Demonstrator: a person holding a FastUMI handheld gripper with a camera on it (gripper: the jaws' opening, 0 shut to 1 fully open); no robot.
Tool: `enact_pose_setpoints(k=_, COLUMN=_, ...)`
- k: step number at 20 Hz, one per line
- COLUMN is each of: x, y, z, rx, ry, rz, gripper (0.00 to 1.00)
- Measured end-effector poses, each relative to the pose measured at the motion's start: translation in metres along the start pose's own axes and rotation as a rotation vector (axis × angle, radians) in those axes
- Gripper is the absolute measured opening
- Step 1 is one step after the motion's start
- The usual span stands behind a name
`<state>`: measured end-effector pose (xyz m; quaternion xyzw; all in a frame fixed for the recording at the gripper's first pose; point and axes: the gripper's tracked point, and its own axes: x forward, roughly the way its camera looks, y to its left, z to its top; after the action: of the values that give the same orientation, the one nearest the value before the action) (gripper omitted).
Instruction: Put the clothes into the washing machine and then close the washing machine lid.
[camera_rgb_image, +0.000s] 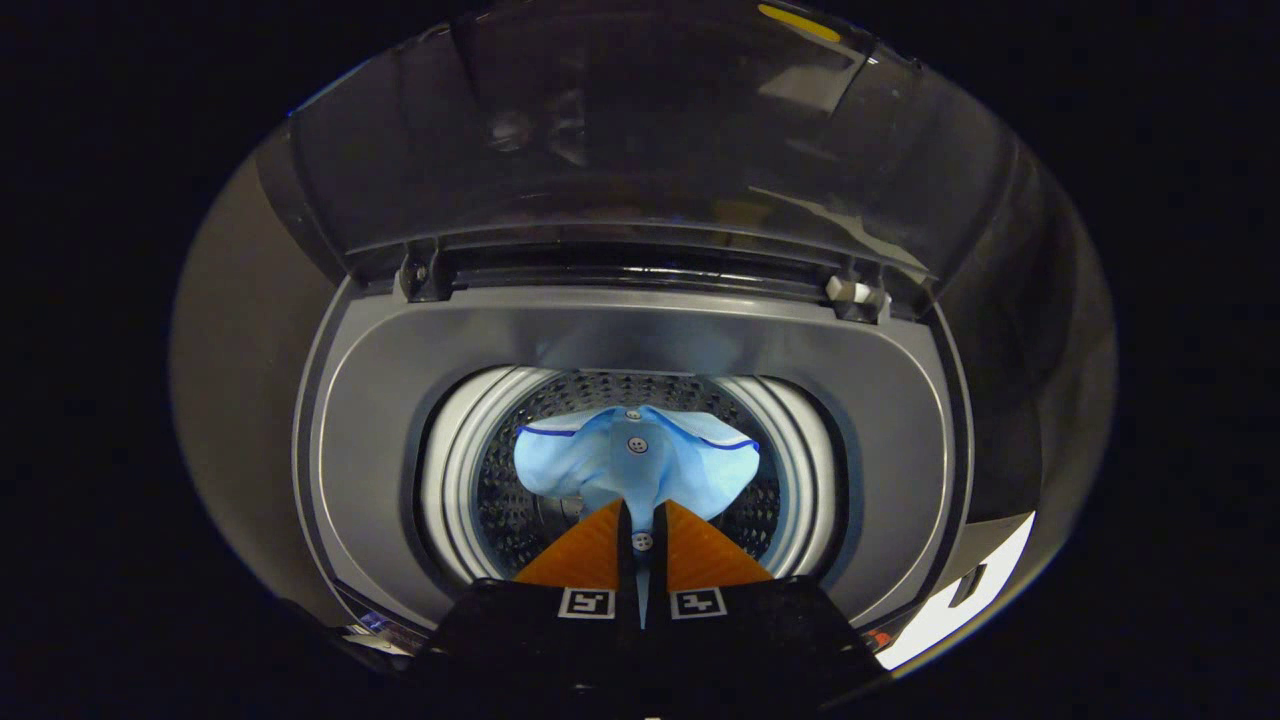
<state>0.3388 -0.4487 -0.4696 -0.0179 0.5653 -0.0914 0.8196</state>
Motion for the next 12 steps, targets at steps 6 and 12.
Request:
enact_pose_setpoints(k=6, x=0.008, y=-0.007, z=-0.013, rx=-0.034, ry=0.100, rz=-0.028, gripper=0.10)
enact_pose_setpoints(k=12, x=0.003, y=-0.003, z=-0.011, rx=-0.017, ry=0.076, rz=-0.006, gripper=1.00)
